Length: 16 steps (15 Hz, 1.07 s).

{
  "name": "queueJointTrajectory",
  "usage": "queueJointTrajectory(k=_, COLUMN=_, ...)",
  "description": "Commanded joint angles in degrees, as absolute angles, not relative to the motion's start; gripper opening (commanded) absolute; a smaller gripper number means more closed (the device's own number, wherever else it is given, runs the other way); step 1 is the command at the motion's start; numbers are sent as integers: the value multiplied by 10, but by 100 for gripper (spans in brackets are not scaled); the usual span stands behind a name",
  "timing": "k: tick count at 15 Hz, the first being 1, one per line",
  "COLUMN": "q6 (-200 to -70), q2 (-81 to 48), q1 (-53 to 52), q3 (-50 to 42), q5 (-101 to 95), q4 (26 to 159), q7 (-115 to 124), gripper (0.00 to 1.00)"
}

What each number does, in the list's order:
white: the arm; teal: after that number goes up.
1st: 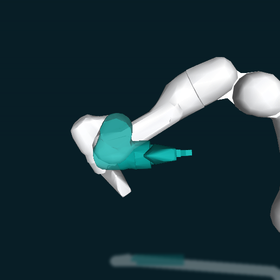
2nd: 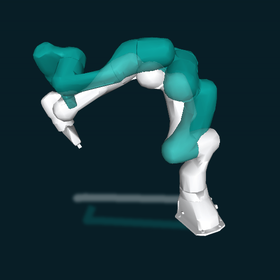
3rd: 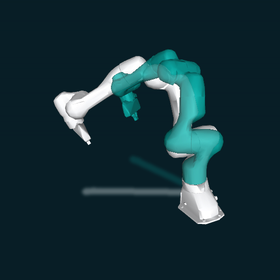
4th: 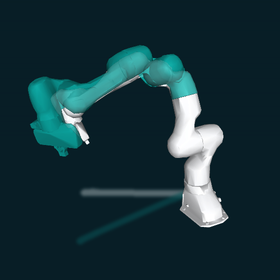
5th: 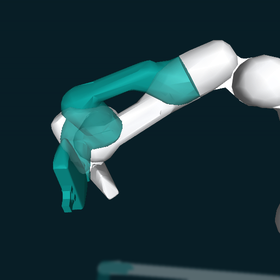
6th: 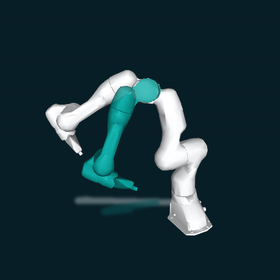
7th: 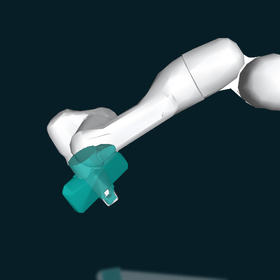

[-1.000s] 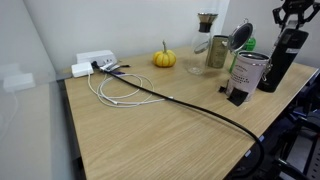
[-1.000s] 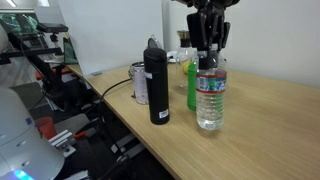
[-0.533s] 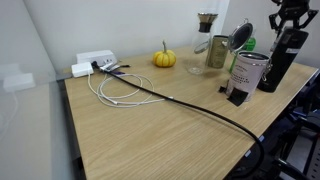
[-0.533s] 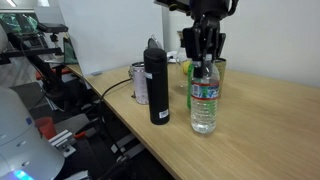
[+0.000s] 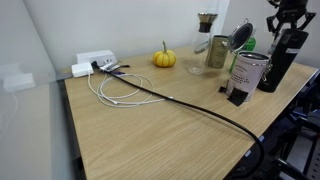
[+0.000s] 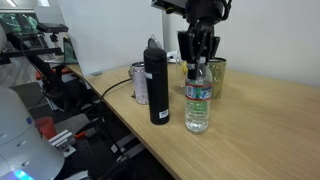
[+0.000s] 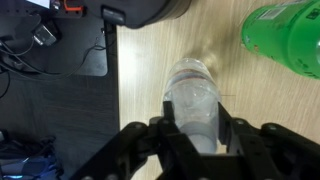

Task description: Move the water from the left to the right

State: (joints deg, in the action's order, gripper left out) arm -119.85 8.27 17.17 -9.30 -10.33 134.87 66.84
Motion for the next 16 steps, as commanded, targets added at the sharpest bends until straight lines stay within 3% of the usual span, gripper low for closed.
queueJointTrajectory(k=1, q6=-1197, q2=83, q1=163, q3=-101, q5=-91, q4=1348, q7=665, gripper=72)
queueJointTrajectory(k=5, q6=-1192, q2=88, q1=159, q3=-98, q5=-92, q4=1348, q7=665, gripper=98)
queueJointTrajectory(k=16, q6=-1098, q2=154, q1=152, q3=-82, q5=-116, q4=1310, q7=663, gripper=100)
